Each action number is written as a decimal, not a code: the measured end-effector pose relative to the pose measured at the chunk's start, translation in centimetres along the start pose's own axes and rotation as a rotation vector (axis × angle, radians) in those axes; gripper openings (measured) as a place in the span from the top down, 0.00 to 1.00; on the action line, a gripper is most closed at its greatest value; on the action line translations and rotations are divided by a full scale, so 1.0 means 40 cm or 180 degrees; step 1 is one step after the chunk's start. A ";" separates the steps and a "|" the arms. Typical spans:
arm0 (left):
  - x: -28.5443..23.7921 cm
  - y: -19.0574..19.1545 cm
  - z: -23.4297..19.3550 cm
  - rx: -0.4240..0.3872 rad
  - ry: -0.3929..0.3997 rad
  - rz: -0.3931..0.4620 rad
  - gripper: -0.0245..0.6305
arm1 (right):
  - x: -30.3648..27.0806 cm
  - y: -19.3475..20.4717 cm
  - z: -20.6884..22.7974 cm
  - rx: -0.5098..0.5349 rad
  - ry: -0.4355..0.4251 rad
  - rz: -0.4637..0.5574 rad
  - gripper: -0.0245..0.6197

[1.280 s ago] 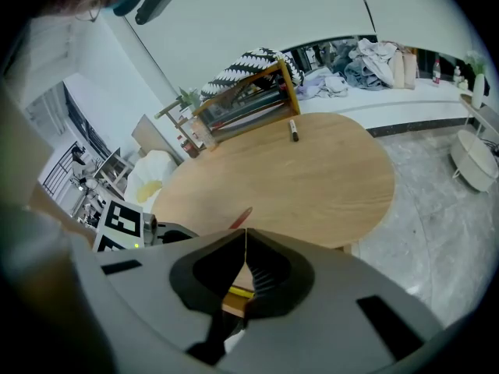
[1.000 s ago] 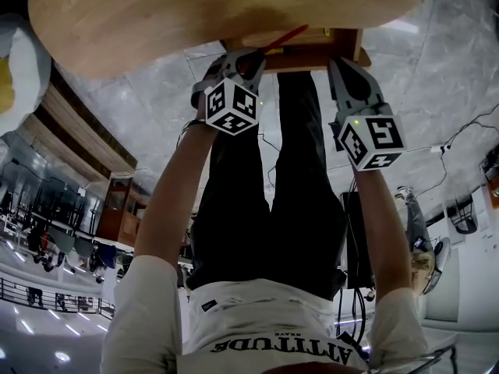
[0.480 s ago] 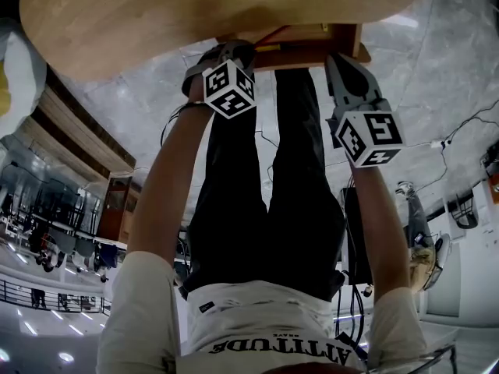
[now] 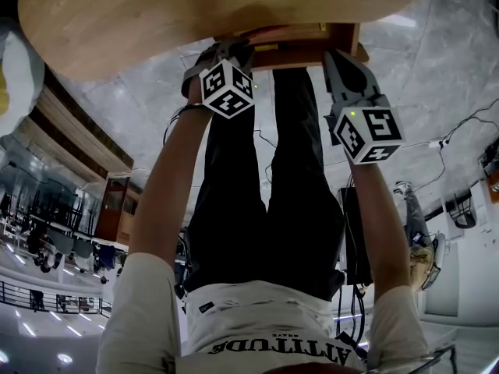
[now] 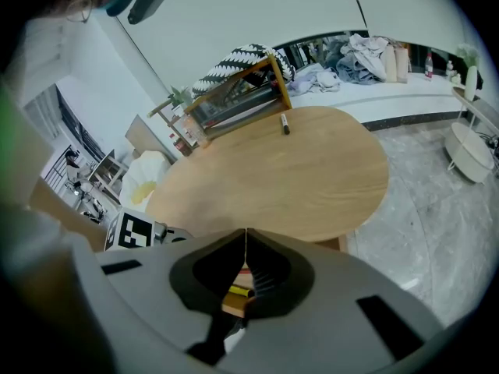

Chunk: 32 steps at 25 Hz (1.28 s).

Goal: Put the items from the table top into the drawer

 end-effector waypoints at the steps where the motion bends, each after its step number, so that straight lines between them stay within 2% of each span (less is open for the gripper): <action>1: 0.006 0.001 0.003 0.0031 0.0003 0.0006 0.85 | 0.002 -0.003 -0.001 0.0010 -0.0002 0.0003 0.93; 14: 0.122 -0.023 -0.012 0.0654 -0.0109 0.0310 0.90 | 0.013 -0.071 -0.048 0.0248 -0.0040 0.0019 0.93; 27: 0.250 -0.069 -0.081 0.0952 -0.0312 0.0597 0.93 | 0.006 -0.205 -0.086 0.0556 -0.0028 0.0103 0.93; 32: 0.272 -0.078 -0.125 0.1185 -0.0408 0.0677 0.93 | -0.024 -0.238 -0.071 0.0689 -0.0023 0.0089 0.93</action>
Point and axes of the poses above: the fingertips, and each gripper's own axes: x backward along the fingers, z to its right, y out of its underside, the point moved 4 cm from there along x, backward along the fingers, and after that the axes turned 6 degrees about -y, right-handed, at the moved point
